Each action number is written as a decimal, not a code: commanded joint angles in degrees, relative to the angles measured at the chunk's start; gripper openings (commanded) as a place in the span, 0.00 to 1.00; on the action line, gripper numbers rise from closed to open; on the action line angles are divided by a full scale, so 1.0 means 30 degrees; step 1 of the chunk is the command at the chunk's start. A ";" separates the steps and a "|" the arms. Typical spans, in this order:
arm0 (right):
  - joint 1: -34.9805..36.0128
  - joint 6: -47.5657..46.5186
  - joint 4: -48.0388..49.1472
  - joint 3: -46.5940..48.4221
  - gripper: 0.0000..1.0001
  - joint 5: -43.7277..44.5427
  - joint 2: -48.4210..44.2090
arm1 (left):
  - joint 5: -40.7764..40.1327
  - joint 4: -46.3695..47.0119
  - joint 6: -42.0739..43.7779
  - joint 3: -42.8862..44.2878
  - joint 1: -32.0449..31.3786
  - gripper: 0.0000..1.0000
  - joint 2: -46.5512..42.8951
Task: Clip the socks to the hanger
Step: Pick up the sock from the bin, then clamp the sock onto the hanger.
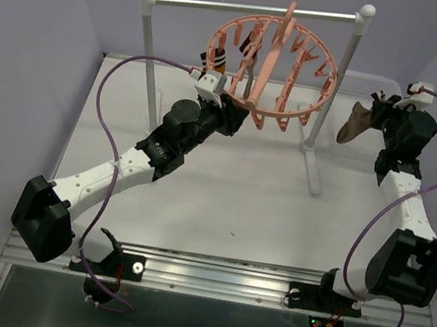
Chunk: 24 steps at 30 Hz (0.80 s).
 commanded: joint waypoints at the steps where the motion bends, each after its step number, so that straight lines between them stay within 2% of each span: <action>1: 0.0013 0.0637 0.1439 -0.0616 0.01 -0.3014 -0.1730 | -0.0073 0.1491 -0.0123 0.1192 -0.0082 0.00 -0.0171; 5: 0.0013 0.2189 -0.0693 -0.0383 0.01 -0.6586 -0.3341 | 0.0073 0.1492 -0.0240 0.1426 -0.0082 0.00 -0.0142; 12: 0.0013 0.5500 -0.3597 -0.2373 0.02 -0.8873 -0.7558 | 0.0131 0.1725 -0.0914 0.1368 -0.0082 0.00 -0.0025; 18: 0.0013 0.5678 -0.7643 -0.3308 0.05 -0.9489 -0.8793 | 0.0102 0.1901 -0.1265 0.1543 -0.0112 0.00 0.0327; 24: 0.0187 0.6439 -0.8349 -0.4598 0.05 -1.4234 -0.9496 | 0.0571 0.2165 -0.1791 0.1690 -0.0112 0.00 0.0766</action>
